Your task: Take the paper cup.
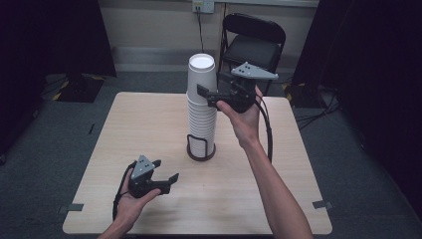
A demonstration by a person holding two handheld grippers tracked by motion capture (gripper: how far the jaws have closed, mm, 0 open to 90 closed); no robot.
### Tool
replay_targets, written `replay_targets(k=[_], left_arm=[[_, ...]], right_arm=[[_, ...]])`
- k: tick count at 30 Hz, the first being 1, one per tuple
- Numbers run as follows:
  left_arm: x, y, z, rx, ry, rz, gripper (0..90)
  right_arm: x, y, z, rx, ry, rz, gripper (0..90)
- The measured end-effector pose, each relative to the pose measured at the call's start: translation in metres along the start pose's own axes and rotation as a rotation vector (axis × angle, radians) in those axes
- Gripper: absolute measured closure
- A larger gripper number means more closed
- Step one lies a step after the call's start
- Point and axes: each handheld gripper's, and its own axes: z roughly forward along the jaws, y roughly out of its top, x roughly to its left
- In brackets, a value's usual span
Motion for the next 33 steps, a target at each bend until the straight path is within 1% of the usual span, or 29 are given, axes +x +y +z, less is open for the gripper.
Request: replay_targets(k=[1, 2, 4, 5, 6, 7, 13, 15, 18, 21, 22, 24, 26, 27, 30, 33], left_arm=[[0.0, 0.0, 0.0, 0.0, 0.0, 0.0, 17.9], [0.0, 0.0, 0.0, 0.0, 0.0, -0.001, 17.9], [0.0, 0.0, 0.0, 0.001, 0.0, 0.0, 17.9], [0.0, 0.0, 0.0, 0.001, -0.001, 0.0, 18.0], [0.0, 0.0, 0.0, 0.001, 0.0, 0.001, 18.0], [0.0, 0.0, 0.0, 0.001, 0.0, 0.0, 18.0], [0.001, 0.0, 0.0, 0.001, 0.001, -0.004, 18.0], [0.001, 0.0, 0.0, 0.003, -0.001, -0.004, 18.1], [0.001, 0.0, 0.0, 0.004, 0.0, -0.009, 18.5], [0.001, 0.0, 0.0, 0.004, -0.003, -0.011, 18.8], [0.001, 0.0, 0.0, 0.003, -0.003, -0.01, 18.8], [0.001, 0.0, 0.0, 0.004, -0.003, -0.005, 18.8], [0.001, -0.001, 0.0, 0.006, -0.004, -0.009, 18.8], [0.001, -0.001, 0.0, 0.007, -0.001, -0.015, 18.8], [0.002, -0.001, -0.001, 0.004, 0.001, -0.014, 18.9], [0.002, -0.001, -0.001, 0.004, 0.002, -0.016, 18.9]], right_arm=[[0.0, 0.0, 0.0, 0.0, 0.0, 0.0, 13.2], [0.0, 0.001, 0.003, 0.01, -0.003, 0.005, 13.2], [-0.001, 0.002, 0.009, 0.02, -0.006, -0.001, 13.2], [-0.001, 0.001, 0.014, 0.04, -0.011, -0.002, 13.2], [-0.001, 0.001, 0.014, 0.04, -0.011, -0.002, 13.2], [-0.003, -0.001, 0.02, 0.044, -0.012, -0.002, 12.3], [-0.004, -0.005, 0.031, 0.053, -0.003, 0.003, 10.4], [-0.004, -0.006, 0.037, 0.065, -0.005, 0.012, 10.1], [-0.004, -0.006, 0.04, 0.072, -0.016, -0.002, 10.4], [0.0, -0.006, 0.048, 0.091, -0.032, -0.006, 10.5], [0.0, -0.006, 0.05, 0.088, -0.034, -0.008, 10.3], [0.001, -0.008, 0.052, 0.094, -0.04, 0.001, 10.4], [0.0, -0.01, 0.054, 0.104, -0.042, -0.007, 10.1], [0.0, -0.01, 0.054, 0.105, -0.044, -0.007, 10.0], [0.0, -0.011, 0.054, 0.104, -0.042, 0.003, 9.9], [0.0, -0.012, 0.054, 0.105, -0.045, 0.0, 9.8]])
